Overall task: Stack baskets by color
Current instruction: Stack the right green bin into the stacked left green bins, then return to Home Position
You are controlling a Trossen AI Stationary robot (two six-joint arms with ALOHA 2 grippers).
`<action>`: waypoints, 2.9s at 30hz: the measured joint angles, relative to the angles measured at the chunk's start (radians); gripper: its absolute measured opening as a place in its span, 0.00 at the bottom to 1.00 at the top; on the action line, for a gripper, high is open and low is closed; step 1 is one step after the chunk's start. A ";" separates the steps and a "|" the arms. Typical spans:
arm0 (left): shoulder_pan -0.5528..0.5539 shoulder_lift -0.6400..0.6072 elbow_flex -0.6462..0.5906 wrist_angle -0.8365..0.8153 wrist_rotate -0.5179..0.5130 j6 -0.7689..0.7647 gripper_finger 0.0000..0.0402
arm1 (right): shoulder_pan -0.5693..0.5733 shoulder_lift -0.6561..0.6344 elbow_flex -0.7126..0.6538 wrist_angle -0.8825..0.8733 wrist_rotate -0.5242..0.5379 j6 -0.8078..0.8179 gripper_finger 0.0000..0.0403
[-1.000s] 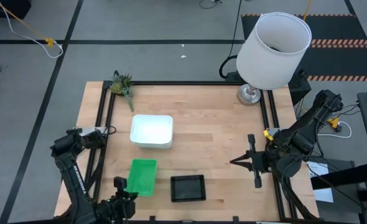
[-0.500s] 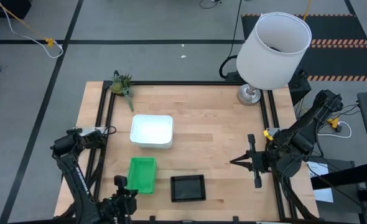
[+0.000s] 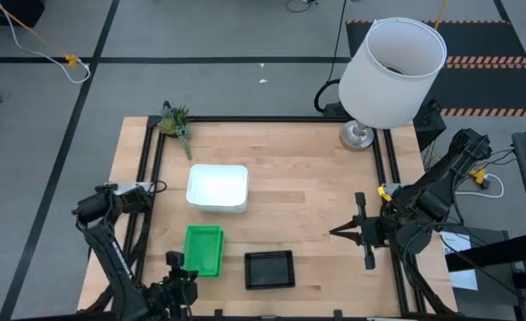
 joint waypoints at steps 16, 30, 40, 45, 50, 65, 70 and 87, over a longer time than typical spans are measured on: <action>0.002 0.000 -0.090 0.095 0.019 -0.015 0.07 | 0.000 0.000 0.000 0.000 0.000 0.000 0.01; 0.010 0.000 -0.097 0.125 0.015 -0.058 0.29 | 0.000 0.000 0.000 0.000 0.000 0.000 0.01; 0.070 -0.016 -0.054 0.111 -0.034 -0.035 0.34 | 0.000 0.000 0.000 0.000 0.000 -0.018 0.01; 0.116 -0.099 -0.044 0.122 -0.173 0.064 0.30 | 0.000 0.000 0.000 0.000 0.001 -0.067 0.01; 0.147 -0.229 -0.044 0.133 -0.320 0.207 0.24 | -0.003 0.000 -0.001 0.001 0.002 -0.142 0.01; 0.430 -0.514 -0.071 0.427 -0.152 0.969 0.01 | -0.032 -0.041 -0.020 -0.044 0.005 -0.229 0.01; 0.567 -0.587 -0.173 0.607 -0.067 1.149 0.04 | -0.111 -0.123 -0.127 0.003 0.004 -0.274 0.01; 0.940 -0.971 -0.739 1.245 0.490 1.382 0.04 | -0.491 -0.436 -0.509 0.337 -0.380 -0.422 0.01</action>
